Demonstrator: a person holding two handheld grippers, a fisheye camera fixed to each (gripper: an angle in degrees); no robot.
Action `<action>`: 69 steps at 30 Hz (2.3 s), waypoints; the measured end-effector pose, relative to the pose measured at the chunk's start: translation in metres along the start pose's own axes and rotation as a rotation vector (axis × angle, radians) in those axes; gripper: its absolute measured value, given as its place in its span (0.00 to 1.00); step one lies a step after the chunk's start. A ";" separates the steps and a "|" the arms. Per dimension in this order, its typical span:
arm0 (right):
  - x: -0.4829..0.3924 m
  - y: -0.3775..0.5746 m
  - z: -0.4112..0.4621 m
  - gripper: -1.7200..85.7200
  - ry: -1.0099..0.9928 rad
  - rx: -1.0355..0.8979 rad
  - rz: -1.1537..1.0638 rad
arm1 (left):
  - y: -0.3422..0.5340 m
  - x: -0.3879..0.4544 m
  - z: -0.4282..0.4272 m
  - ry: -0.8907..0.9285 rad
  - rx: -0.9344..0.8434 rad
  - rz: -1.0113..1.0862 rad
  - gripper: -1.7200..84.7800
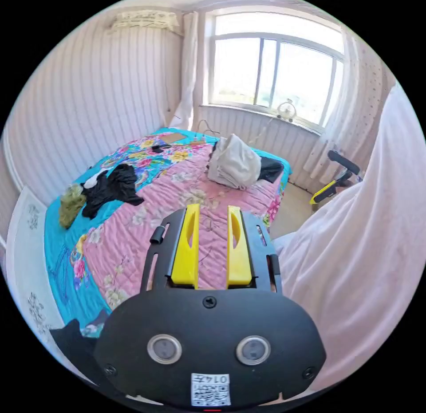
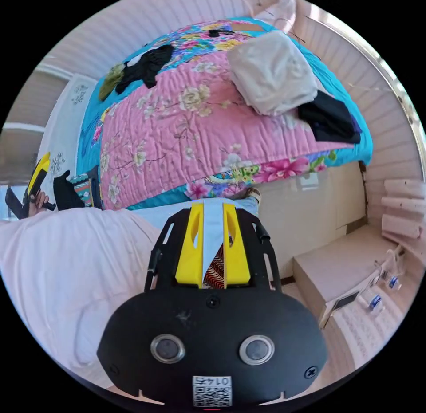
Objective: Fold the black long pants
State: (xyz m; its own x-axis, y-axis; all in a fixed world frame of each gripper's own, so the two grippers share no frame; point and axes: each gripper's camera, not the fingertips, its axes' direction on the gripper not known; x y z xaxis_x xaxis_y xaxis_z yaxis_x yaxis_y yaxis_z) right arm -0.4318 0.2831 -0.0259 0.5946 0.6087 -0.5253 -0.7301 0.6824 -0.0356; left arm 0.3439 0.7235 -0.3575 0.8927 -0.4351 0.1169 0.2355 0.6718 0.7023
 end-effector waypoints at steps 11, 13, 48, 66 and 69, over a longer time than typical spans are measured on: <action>0.328 -0.016 -0.064 0.11 -0.154 0.071 0.199 | -0.207 0.214 0.327 0.282 -0.217 0.025 0.13; 0.384 -0.053 -0.090 0.11 -0.162 0.123 0.172 | -0.235 0.243 0.385 0.334 -0.274 0.030 0.13; 0.638 -0.023 -0.280 0.02 -0.067 0.468 0.173 | -0.362 0.347 0.727 0.266 -0.497 0.162 0.01; 0.360 0.001 -0.279 0.02 -0.381 0.352 -0.340 | -0.217 0.103 0.372 0.330 -0.335 -0.105 0.01; 0.263 -0.032 -0.249 0.02 -0.446 0.343 -0.496 | -0.164 0.018 0.275 0.119 -0.273 -0.234 0.01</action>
State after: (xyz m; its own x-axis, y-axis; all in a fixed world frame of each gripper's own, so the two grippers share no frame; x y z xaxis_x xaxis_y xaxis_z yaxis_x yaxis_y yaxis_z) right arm -0.3362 0.3203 -0.3747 0.9599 0.2538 -0.1194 -0.2388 0.9628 0.1268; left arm 0.2154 0.4408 -0.2770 0.8371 -0.5341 -0.1182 0.5179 0.7041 0.4858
